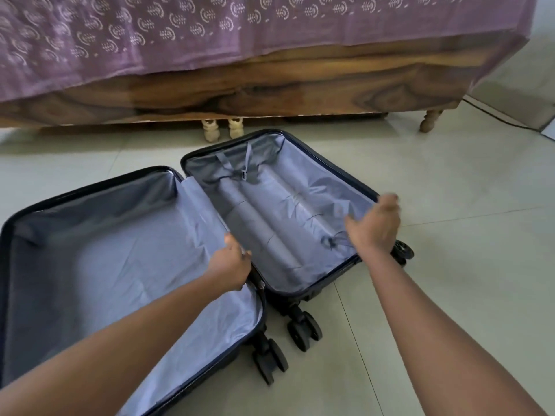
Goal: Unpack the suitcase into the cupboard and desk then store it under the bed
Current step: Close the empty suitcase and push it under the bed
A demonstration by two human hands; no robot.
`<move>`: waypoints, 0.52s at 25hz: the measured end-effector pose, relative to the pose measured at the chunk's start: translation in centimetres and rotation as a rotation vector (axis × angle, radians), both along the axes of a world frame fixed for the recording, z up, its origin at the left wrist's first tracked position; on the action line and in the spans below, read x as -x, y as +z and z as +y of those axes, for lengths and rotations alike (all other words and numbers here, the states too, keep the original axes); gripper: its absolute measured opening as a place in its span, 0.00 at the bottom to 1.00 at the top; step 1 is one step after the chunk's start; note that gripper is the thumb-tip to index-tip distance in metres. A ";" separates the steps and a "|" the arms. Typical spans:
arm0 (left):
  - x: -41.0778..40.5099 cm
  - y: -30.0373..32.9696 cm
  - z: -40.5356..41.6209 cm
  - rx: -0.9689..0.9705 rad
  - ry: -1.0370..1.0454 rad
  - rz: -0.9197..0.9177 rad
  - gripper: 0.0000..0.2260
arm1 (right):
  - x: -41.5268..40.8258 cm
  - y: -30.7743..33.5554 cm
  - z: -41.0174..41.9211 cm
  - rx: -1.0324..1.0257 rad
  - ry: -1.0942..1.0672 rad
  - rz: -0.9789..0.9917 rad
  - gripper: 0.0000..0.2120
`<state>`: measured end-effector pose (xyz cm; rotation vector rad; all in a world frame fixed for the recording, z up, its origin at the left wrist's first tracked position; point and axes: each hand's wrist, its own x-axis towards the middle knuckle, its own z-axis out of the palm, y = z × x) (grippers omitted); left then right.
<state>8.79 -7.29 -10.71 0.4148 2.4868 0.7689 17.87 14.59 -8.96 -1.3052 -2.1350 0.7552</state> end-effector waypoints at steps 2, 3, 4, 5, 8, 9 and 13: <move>-0.5 0.9 -0.4 -0.032 0.051 -0.060 0.17 | -1.1 -0.9 1.2 0.358 -0.260 -0.054 0.34; -1.0 1.4 -0.7 -0.023 0.044 -0.059 0.18 | -1.6 -1.6 1.6 0.487 -0.336 -0.064 0.33; -1.5 1.8 -1.0 0.001 0.019 -0.039 0.16 | -1.7 -2.5 1.9 0.614 -0.393 -0.004 0.30; -1.8 2.2 -1.6 0.037 -0.021 0.003 0.14 | -1.7 -3.4 1.8 0.780 -0.388 0.083 0.26; -0.8 3.2 -2.6 0.082 -0.051 0.116 0.15 | -1.0 -7.2 3.2 1.064 -0.260 0.317 0.18; -0.3 3.5 -2.6 0.015 -0.003 0.078 0.16 | -0.6 -6.5 3.0 1.066 -0.223 0.329 0.18; 0.4 6.2 -1.1 -0.462 0.265 -0.282 0.15 | -1.1 2.2 -1.5 0.608 -0.092 0.316 0.12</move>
